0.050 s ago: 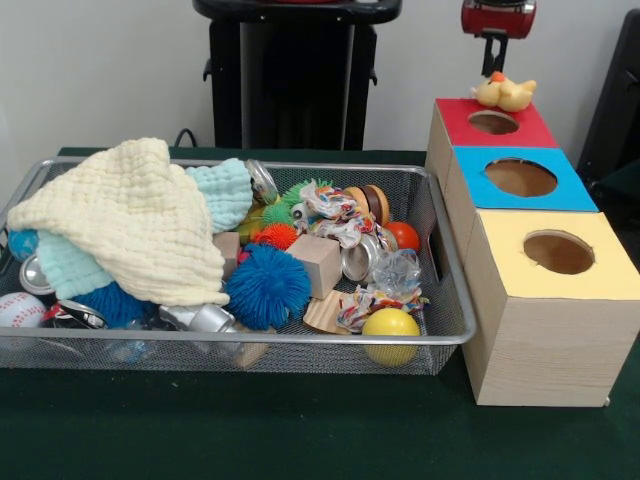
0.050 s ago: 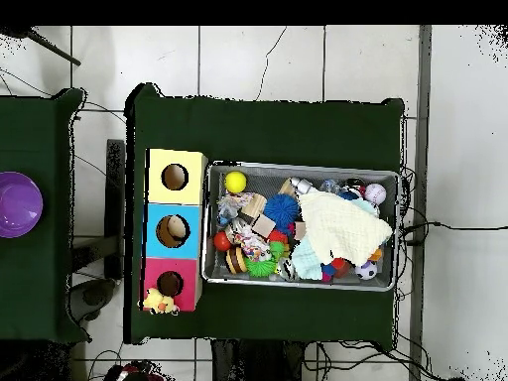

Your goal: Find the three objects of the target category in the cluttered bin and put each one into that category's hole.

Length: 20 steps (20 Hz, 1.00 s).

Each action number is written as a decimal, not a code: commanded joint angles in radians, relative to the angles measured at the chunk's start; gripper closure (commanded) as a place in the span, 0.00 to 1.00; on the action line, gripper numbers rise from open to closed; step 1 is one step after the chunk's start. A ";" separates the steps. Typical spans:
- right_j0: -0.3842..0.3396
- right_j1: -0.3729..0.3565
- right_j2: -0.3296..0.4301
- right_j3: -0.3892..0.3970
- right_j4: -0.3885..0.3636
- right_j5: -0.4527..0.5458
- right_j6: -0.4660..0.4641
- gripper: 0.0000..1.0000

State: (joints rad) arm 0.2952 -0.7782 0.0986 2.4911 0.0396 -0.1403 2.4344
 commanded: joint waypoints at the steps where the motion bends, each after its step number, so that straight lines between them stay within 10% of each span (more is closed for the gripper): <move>1: -0.047 0.006 0.061 -0.136 0.004 -0.035 0.110 1.00; 20: -0.086 0.015 0.121 -0.115 0.038 -0.109 0.204 1.00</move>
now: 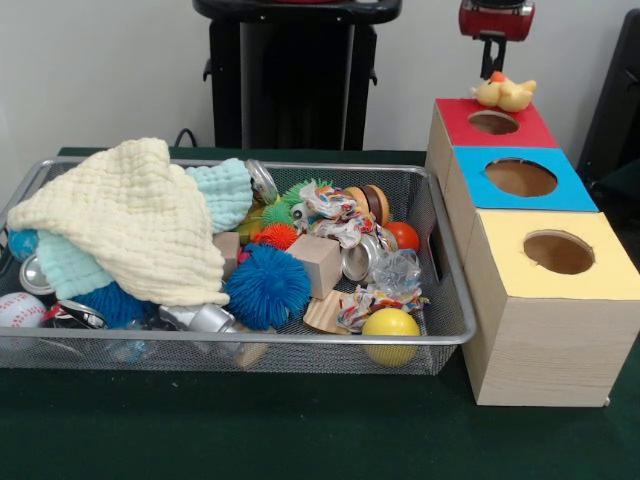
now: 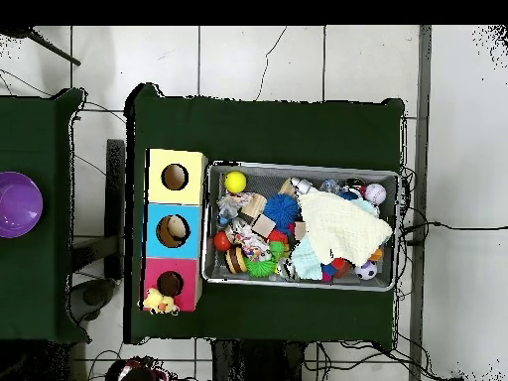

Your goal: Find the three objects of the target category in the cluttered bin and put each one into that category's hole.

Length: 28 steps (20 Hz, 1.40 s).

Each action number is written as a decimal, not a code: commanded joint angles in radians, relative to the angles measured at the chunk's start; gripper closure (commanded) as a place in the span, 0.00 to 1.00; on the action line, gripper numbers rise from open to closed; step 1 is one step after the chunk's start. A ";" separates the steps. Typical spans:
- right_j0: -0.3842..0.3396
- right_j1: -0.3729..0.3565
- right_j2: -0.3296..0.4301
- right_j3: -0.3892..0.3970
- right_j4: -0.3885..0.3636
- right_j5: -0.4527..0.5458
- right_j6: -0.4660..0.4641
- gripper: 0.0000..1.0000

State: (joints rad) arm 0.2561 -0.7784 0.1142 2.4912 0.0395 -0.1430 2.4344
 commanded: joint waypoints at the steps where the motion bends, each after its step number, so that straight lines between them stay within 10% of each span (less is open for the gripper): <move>1: -0.046 0.017 0.106 -0.114 0.040 -0.111 0.207 1.00; 28: -0.094 0.011 0.126 -0.109 0.017 -0.125 0.165 1.00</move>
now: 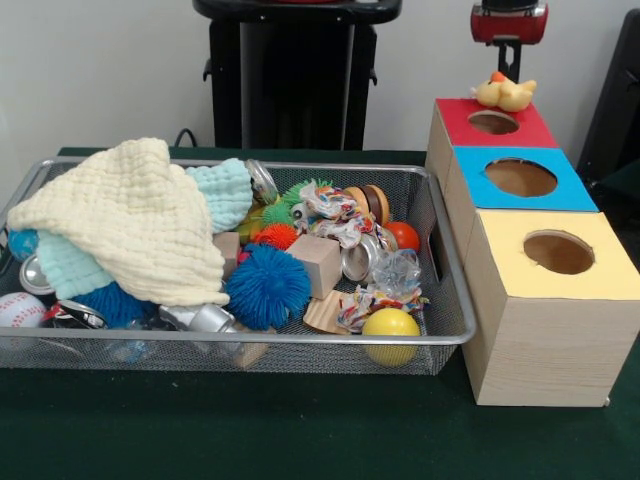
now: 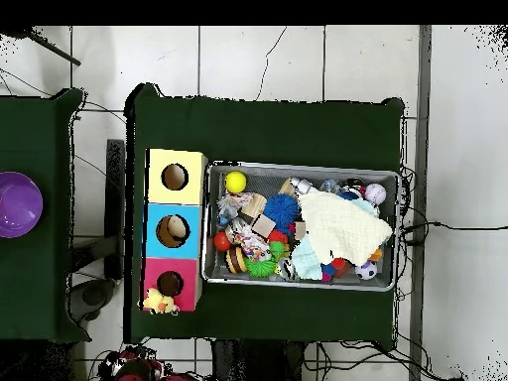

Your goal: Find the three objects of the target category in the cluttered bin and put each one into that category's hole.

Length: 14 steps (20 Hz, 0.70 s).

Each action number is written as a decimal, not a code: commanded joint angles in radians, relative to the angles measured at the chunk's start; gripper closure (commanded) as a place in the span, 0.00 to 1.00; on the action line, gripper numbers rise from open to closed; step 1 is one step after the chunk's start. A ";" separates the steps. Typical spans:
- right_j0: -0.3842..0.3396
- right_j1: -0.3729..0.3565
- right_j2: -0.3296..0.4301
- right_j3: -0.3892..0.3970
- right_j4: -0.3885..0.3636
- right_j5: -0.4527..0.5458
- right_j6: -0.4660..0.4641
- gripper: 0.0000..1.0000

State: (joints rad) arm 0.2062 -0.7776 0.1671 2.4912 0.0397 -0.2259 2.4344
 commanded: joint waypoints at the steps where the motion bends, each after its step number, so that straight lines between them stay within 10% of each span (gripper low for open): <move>1: -0.040 0.009 0.071 -0.110 0.016 -0.039 0.159 1.00; 14: -0.068 0.004 0.093 -0.107 0.007 -0.040 0.161 1.00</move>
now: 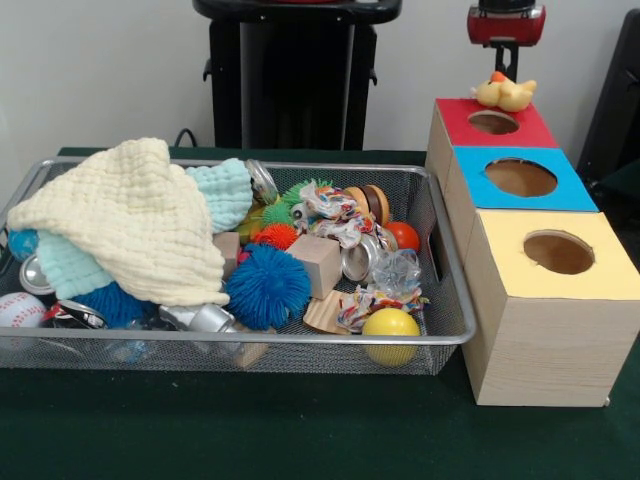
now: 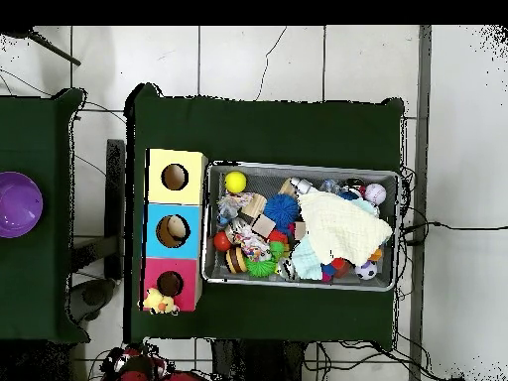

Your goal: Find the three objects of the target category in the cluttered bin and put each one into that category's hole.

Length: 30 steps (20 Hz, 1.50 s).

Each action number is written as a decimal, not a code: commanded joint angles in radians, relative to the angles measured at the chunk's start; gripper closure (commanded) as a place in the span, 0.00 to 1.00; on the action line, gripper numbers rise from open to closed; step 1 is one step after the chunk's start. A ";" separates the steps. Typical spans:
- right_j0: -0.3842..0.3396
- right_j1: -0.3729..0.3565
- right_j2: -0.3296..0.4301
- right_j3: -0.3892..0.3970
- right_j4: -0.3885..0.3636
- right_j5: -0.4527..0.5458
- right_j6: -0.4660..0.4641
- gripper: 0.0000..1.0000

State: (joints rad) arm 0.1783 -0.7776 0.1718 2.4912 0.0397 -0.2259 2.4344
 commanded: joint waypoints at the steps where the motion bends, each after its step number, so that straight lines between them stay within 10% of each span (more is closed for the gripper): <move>1: -0.042 0.005 0.090 -0.106 0.008 -0.040 0.162 1.00; 30: -0.160 -0.036 0.154 -0.108 -0.024 0.041 0.095 1.00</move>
State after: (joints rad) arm 0.0603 -0.8080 0.2511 2.4915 0.0346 -0.2257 2.4344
